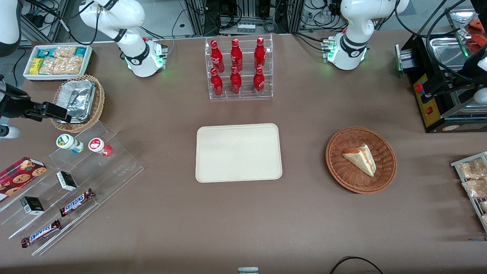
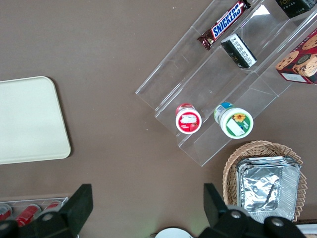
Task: Place green gum on tray
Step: 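Move the right gripper down over the green-lidded white gum tub on the rack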
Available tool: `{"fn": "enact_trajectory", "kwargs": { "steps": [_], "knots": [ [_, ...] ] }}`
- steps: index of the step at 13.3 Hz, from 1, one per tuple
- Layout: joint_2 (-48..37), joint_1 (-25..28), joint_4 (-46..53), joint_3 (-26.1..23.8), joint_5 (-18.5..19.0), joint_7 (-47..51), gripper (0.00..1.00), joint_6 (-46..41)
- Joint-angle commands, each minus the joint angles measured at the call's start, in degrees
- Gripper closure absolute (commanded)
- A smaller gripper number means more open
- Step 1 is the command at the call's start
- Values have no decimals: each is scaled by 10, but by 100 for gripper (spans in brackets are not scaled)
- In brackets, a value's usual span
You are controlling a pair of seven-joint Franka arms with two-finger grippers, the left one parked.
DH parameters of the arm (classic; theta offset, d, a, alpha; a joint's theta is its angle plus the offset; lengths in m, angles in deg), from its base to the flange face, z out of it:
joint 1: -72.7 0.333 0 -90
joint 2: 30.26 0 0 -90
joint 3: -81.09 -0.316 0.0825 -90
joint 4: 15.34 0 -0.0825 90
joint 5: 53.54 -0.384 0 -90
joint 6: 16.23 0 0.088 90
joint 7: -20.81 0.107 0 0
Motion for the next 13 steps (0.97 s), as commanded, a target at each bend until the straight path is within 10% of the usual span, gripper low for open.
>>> {"fn": "enact_trajectory", "kwargs": {
  "steps": [1,8,13],
  "knots": [
    [-1,-2,13,1,-7,-1,1,-17],
    [-6,-31,-108,0,10,-89,1,106],
    [-31,-89,-244,0,10,-330,0,247]
  ]
}}
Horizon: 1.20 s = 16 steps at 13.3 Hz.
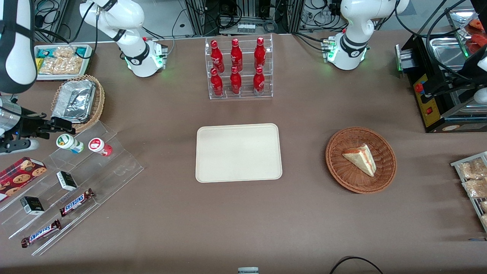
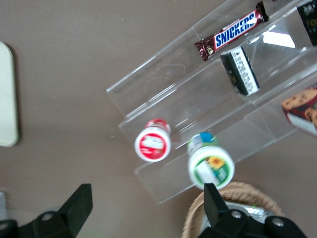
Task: Place green gum on tray
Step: 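Move the right gripper down over the green-lidded white gum tub on the rack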
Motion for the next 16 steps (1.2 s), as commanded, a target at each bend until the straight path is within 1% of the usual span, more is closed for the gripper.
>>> {"fn": "enact_trajectory", "kwargs": {
  "steps": [1,5,7,10,13,16],
  "knots": [
    [-45,-19,-89,-3,5,-112,0,77],
    [-46,-44,-126,-3,4,-284,0,150],
    [-45,-52,-137,-3,4,-338,0,172],
    [-44,-63,-160,-3,0,-386,0,209],
    [-40,-64,-170,-3,-9,-390,0,218],
    [-27,-64,-178,0,-13,-390,0,246]
  ]
}}
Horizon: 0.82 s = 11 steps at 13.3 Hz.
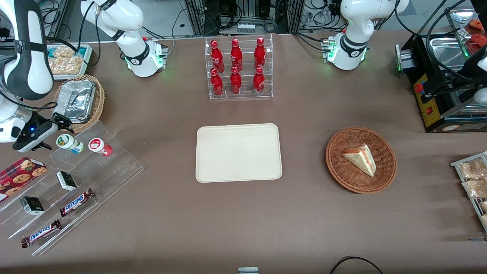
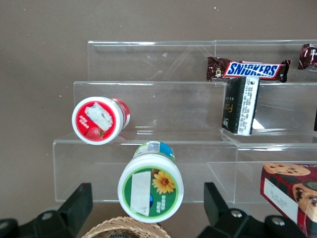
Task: Place green gum on tray
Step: 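Move the right gripper down over the green-lidded white gum tub on the rack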
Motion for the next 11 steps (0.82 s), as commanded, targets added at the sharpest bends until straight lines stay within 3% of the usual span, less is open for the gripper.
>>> {"fn": "enact_trajectory", "kwargs": {
  "steps": [1,7,8,9,10,11],
  "knots": [
    [8,-6,-14,-1,-11,-13,0,40],
    [12,-6,-18,-1,-14,-13,2,42],
    [12,-6,-18,-1,-14,-13,15,42],
    [12,-5,-17,-1,-14,-13,51,42],
    [13,-5,-17,-1,-14,-7,96,41],
    [13,-5,-16,-1,-15,-5,100,41]
  ]
}}
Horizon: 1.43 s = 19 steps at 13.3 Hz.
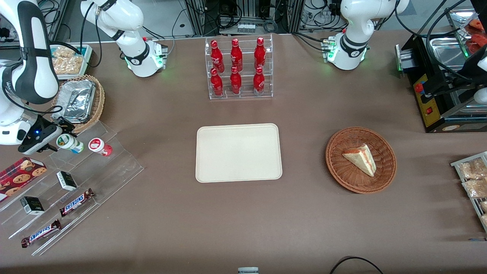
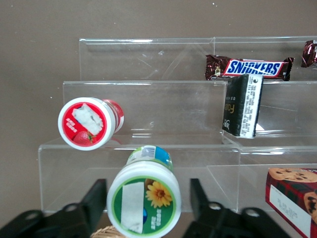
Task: Place green gum on tray
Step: 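Close the right gripper on the green-lidded gum tub and lift it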
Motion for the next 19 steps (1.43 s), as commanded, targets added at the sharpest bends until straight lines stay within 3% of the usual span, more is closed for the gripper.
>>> {"fn": "enact_trajectory", "kwargs": {
  "steps": [1,5,8,11,19],
  "knots": [
    [-1,-4,0,-1,-13,3,100,4],
    [-7,5,39,-7,-13,18,100,-53],
    [-8,48,115,-7,-12,75,100,-158],
    [-8,120,162,-7,-10,189,100,-235],
    [37,369,222,-7,-7,590,100,-246]
  ]
}}
